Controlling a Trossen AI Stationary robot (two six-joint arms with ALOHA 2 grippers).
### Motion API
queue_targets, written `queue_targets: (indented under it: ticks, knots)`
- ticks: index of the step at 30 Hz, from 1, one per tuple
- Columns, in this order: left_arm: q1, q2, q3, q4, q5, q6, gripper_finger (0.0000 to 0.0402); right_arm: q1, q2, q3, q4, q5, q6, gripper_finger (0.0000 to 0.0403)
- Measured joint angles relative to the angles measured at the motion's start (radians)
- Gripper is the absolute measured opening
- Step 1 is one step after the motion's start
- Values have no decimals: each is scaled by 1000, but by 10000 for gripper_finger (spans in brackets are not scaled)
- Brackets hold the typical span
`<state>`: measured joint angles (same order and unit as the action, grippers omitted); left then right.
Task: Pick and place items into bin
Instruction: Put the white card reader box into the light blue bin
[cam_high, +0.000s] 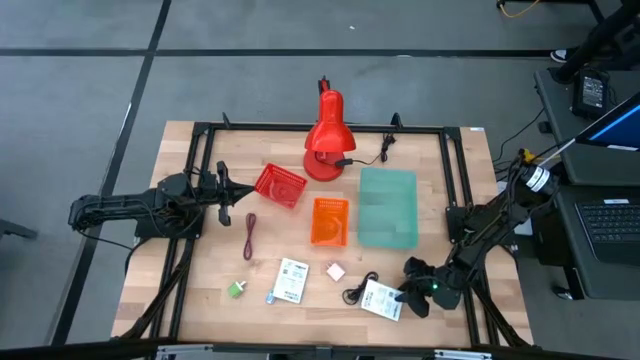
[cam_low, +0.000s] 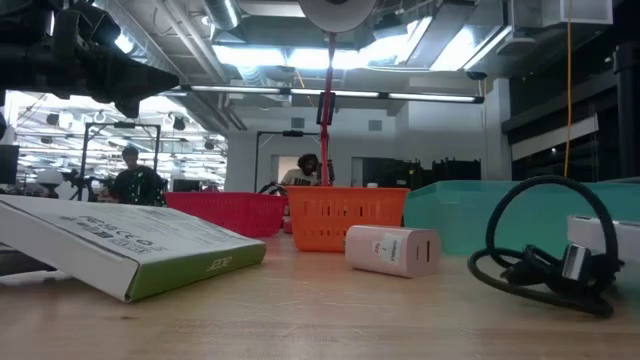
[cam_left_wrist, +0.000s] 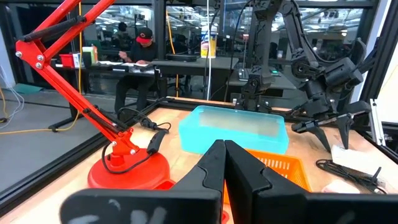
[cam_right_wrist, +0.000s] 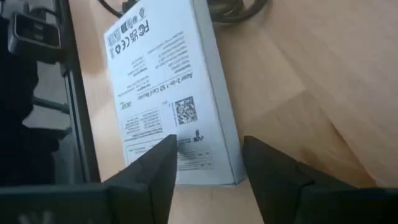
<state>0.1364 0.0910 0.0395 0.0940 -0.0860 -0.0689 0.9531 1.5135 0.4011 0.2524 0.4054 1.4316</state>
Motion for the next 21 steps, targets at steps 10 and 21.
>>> queue_targets:
  ticks: [10, 21]
  knots:
    - [0, 0, 0, 0, 0, 0, 4, -6, 4, 0, 20, -16, -27, 87]
    - [0, 0, 0, 0, 0, 0, 4, -6, 3, 0, 32, -12, -29, 3]
